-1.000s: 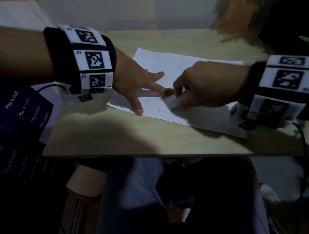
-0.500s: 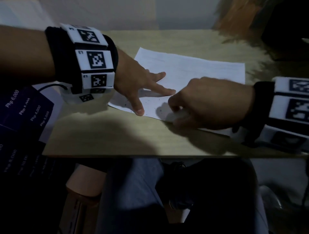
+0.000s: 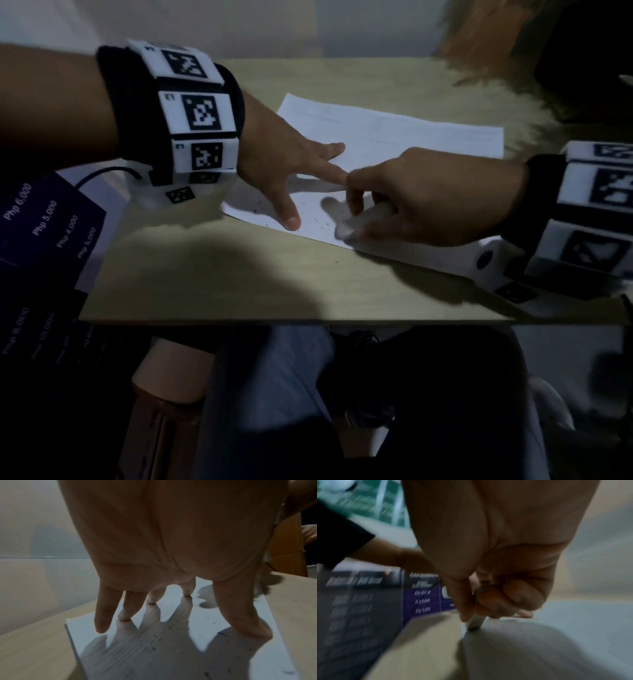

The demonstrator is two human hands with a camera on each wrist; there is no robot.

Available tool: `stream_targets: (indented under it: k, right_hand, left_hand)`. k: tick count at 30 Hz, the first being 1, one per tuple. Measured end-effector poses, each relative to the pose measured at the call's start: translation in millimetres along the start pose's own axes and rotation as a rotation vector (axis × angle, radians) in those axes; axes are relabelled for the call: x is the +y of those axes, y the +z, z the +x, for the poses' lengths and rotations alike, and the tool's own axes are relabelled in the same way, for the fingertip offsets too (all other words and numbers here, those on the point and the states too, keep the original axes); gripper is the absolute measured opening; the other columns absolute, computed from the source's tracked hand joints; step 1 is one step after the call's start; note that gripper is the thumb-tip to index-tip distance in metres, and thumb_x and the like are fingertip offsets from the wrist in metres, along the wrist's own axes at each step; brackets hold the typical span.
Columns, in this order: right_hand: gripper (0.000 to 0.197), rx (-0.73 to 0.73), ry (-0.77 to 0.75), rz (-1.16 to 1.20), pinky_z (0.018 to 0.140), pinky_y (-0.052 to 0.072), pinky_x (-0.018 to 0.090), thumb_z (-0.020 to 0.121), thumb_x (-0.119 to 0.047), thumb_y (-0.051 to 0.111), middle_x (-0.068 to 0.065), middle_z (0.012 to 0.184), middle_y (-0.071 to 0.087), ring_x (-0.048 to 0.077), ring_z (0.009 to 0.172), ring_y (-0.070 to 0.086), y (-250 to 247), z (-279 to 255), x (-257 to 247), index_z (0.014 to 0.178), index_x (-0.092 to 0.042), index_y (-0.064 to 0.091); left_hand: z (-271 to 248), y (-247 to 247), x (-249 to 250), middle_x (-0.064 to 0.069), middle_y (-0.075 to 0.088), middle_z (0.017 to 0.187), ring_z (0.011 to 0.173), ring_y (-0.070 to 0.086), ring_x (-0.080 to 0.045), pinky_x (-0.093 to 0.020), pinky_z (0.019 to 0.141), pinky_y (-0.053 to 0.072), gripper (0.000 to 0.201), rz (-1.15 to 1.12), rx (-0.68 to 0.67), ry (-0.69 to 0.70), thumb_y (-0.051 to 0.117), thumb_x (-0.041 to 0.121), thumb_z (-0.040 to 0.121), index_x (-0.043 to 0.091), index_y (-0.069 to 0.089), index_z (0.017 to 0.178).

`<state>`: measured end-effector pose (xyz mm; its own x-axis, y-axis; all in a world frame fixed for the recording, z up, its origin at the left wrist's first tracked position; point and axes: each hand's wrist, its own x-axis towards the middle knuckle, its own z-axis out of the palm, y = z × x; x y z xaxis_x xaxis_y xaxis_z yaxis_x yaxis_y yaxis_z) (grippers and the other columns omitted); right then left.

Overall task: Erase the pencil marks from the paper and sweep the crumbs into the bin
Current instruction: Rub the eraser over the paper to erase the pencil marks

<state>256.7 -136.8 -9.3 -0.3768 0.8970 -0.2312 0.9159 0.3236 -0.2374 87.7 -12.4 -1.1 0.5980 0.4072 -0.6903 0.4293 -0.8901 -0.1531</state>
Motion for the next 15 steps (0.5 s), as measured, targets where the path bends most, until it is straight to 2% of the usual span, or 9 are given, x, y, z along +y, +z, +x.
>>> stream_targets:
  k: [1,3,6,8,9,12,15]
  right_hand:
    - [0.038,-0.043,0.019,0.052,0.061,0.034,0.022,0.077,-0.068,0.058,-0.013,0.074,0.061,0.001,0.064,0.053,-3,1,1,0.094,-0.034,0.059]
    - [0.046,-0.053,0.082,0.087,0.062,0.034,0.020,0.070,-0.074,0.060,-0.014,0.073,0.062,-0.001,0.066,0.055,-8,4,8,0.093,-0.035,0.063]
    - [0.054,0.062,0.123,0.016,0.066,0.037,0.030,0.069,-0.074,0.048,-0.010,0.079,0.061,0.009,0.071,0.054,-8,4,13,0.098,-0.032,0.063]
    - [0.049,0.109,0.054,-0.062,0.069,0.041,0.033,0.073,-0.066,0.040,-0.005,0.081,0.061,0.021,0.074,0.056,2,-3,1,0.098,-0.028,0.059]
    - [0.045,0.098,0.018,-0.061,0.068,0.043,0.034,0.076,-0.063,0.041,-0.005,0.079,0.061,0.020,0.072,0.056,5,-6,-7,0.096,-0.027,0.058]
    - [0.039,0.020,0.022,0.003,0.067,0.039,0.031,0.078,-0.065,0.057,-0.009,0.074,0.060,0.003,0.065,0.051,-2,0,-3,0.091,-0.029,0.062]
    - [0.044,0.092,0.116,-0.034,0.068,0.038,0.032,0.076,-0.069,0.055,-0.010,0.078,0.060,0.005,0.068,0.050,-10,8,12,0.090,-0.028,0.063]
  left_hand:
    - [0,-1,1,0.014,-0.030,0.163,0.156,0.009,-0.022,-0.040,0.120,0.019,0.097,-0.003,-0.010,-0.007,0.064,0.066,0.084,0.070,-0.012,0.145]
    - [0,-4,3,0.015,-0.033,0.162,0.156,0.009,-0.022,-0.039,0.120,0.019,0.095,-0.014,-0.020,-0.016,0.064,0.064,0.085,0.072,-0.014,0.138]
    - [0,-5,5,0.014,-0.034,0.161,0.155,0.013,-0.023,-0.037,0.119,0.021,0.094,-0.005,-0.019,-0.028,0.064,0.064,0.086,0.070,-0.011,0.142]
    - [0,-2,4,0.016,-0.034,0.161,0.156,0.011,-0.023,-0.037,0.120,0.019,0.095,-0.014,-0.016,-0.035,0.065,0.063,0.085,0.068,-0.008,0.146]
    - [1,-2,3,0.016,-0.034,0.161,0.156,0.009,-0.022,-0.037,0.120,0.018,0.095,-0.023,-0.017,-0.034,0.065,0.063,0.085,0.068,-0.007,0.146]
    - [1,-2,3,0.015,-0.036,0.161,0.156,0.007,-0.024,-0.039,0.121,0.017,0.095,-0.023,-0.027,-0.018,0.064,0.064,0.085,0.070,-0.008,0.146]
    - [0,-1,4,0.015,-0.039,0.159,0.157,-0.002,-0.027,-0.047,0.124,0.012,0.094,-0.030,-0.052,-0.031,0.058,0.075,0.080,0.072,-0.012,0.142]
